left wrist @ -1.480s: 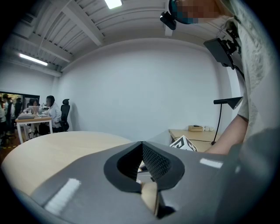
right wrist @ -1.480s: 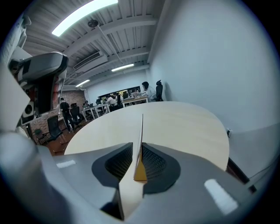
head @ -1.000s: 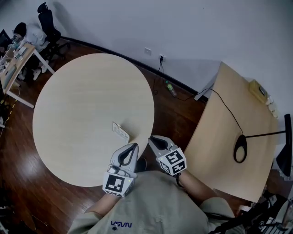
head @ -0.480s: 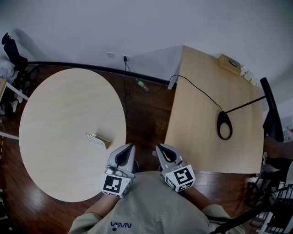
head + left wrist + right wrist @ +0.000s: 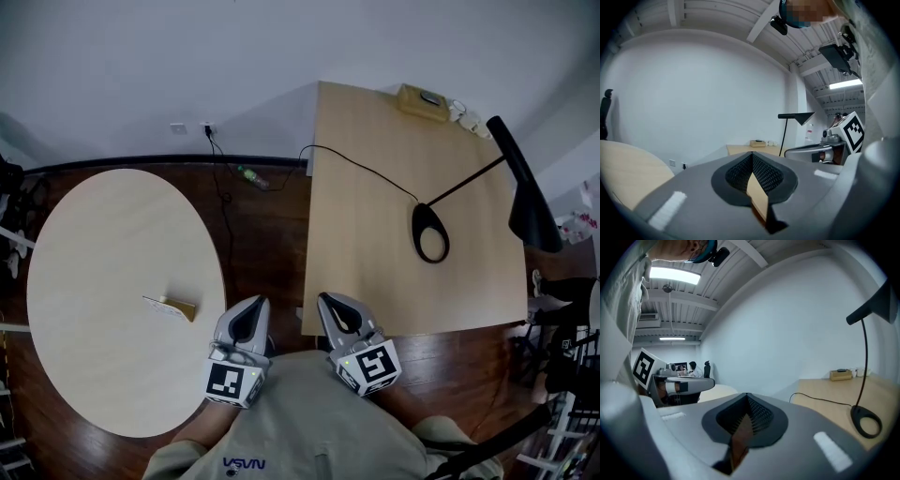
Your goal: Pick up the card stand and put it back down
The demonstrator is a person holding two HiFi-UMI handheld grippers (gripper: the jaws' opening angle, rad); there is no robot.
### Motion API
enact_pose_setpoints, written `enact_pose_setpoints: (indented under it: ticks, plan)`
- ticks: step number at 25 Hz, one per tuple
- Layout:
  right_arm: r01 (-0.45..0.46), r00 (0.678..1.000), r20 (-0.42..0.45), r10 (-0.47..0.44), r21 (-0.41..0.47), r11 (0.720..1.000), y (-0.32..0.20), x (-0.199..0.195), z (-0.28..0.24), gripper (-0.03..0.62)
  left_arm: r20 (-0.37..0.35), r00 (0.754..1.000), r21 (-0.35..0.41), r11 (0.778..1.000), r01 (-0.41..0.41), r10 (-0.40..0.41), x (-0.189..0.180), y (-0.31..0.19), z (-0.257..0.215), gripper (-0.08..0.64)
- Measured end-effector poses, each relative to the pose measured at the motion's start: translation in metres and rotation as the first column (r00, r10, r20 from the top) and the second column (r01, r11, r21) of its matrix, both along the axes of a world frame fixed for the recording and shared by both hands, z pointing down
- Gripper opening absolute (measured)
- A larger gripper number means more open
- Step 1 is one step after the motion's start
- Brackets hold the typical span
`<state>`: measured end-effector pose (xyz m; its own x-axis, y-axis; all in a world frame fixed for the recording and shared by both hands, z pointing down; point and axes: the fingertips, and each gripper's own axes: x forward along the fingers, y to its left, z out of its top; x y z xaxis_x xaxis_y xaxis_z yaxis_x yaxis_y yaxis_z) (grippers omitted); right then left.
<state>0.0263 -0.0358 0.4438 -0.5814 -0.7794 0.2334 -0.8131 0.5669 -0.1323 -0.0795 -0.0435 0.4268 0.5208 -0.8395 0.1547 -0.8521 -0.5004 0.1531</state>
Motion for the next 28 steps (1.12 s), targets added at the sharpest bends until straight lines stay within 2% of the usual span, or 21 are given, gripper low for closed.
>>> enact_pose_setpoints:
  ticks: [6, 14, 21, 26, 28]
  plan:
    - [-0.06, 0.998, -0.022, 0.06, 0.024, 0.998, 0.002, 0.028, -0.007, 0.0, -0.003, 0.999, 0.011, 0.999, -0.032, 0.032, 0.017, -0.003, 0.0, 0.003]
    - [-0.131, 0.991, -0.022, 0.131, 0.001, 0.991, 0.007, 0.047, -0.002, 0.0, 0.006, 0.997, 0.018, 0.997, -0.071, 0.071, 0.032, -0.006, -0.002, 0.003]
    - [-0.159, 0.987, -0.036, 0.159, -0.004, 0.987, 0.015, 0.046, 0.001, 0.0, 0.014, 0.994, 0.046, 0.993, -0.11, 0.11, 0.034, 0.002, -0.007, 0.003]
    - [-0.221, 0.975, -0.044, 0.22, -0.029, 0.975, 0.026, 0.027, 0.006, 0.0, -0.001, 0.984, -0.006, 0.984, -0.18, 0.18, 0.019, 0.016, 0.006, 0.003]
    - [-0.251, 0.967, -0.044, 0.25, -0.038, 0.967, 0.032, 0.024, 0.007, 0.0, -0.01, 0.982, 0.0, 0.982, -0.187, 0.187, 0.013, 0.016, 0.009, 0.003]
